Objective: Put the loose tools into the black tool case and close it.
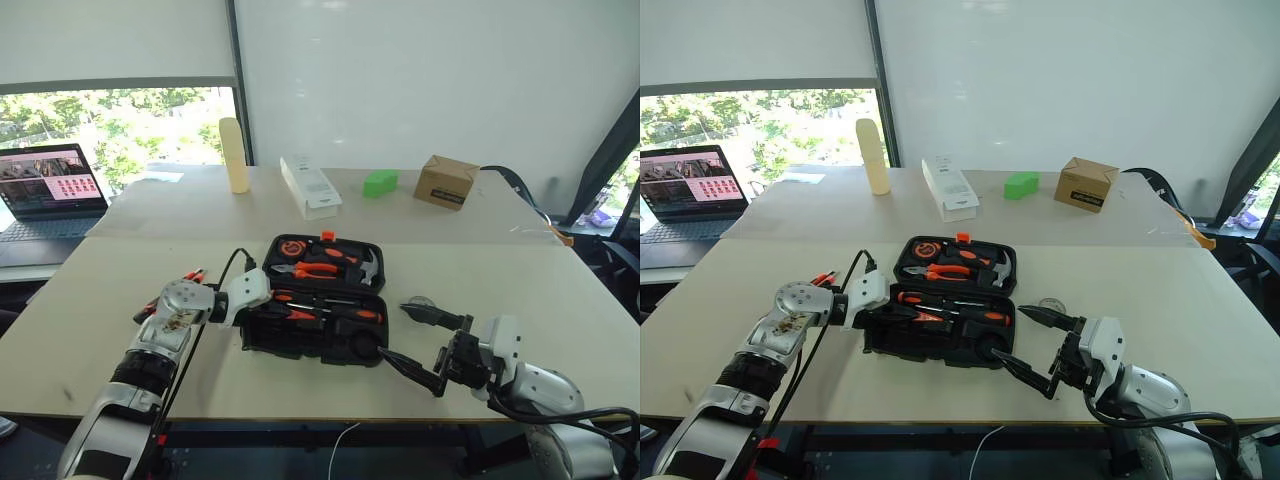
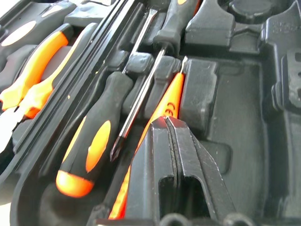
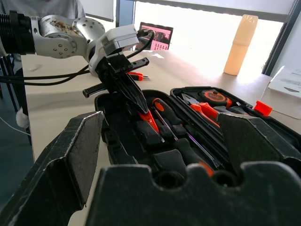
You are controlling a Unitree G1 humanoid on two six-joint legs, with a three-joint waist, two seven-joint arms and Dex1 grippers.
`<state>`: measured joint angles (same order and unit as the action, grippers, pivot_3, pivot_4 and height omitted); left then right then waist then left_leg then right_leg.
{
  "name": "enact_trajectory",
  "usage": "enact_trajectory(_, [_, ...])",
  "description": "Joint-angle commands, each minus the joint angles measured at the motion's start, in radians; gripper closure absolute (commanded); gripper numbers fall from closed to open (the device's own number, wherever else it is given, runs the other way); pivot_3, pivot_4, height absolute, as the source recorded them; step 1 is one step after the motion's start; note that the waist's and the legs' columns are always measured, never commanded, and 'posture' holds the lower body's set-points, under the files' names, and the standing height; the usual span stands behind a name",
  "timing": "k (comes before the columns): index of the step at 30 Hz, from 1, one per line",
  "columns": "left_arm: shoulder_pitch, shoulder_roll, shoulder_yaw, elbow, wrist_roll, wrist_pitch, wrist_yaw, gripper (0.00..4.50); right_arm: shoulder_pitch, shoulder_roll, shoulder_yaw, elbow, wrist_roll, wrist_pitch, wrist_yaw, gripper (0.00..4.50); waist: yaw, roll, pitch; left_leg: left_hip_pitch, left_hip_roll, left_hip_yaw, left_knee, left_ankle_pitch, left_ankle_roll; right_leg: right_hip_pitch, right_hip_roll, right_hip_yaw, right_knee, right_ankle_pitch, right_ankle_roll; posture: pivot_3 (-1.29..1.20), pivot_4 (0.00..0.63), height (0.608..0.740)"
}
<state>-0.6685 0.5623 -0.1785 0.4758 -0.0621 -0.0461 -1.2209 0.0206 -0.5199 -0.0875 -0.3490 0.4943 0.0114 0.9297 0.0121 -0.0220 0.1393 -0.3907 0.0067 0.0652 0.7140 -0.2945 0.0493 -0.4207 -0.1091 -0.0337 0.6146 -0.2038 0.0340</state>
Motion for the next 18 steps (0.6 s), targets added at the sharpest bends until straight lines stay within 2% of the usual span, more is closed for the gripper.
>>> enact_trajectory(1, [-0.011,0.005,0.004,0.007,0.016,0.01,0.03,4.45,-0.002,0.002,0.0,-0.024,0.014,-0.006,0.0,0.0,0.0,0.0,0.0,0.0,0.0,0.0,0.0,0.0,0.0,0.0,0.0,0.0,0.0,0.0,0.0,0.0,0.15,0.74])
enact_trajectory(13, [0.033,0.033,-0.041,0.003,0.069,0.066,0.046,4.45,-0.004,0.004,-0.001,-0.025,0.015,-0.006,-0.005,0.0,0.0,0.0,0.0,0.001,0.001,0.0,0.0,0.0,0.0,0.001,0.0,0.0,0.0,0.0,0.0,0.0,0.15,0.74])
enact_trajectory(18, [0.054,0.015,0.009,-0.061,-0.021,0.067,0.023,4.45,-0.005,0.005,-0.006,-0.023,0.015,-0.013,-0.008,0.0,0.0,0.0,0.0,0.002,0.002,0.0,0.0,0.0,0.0,0.001,0.0,0.001,0.0,0.0,0.0,0.0,0.15,0.74])
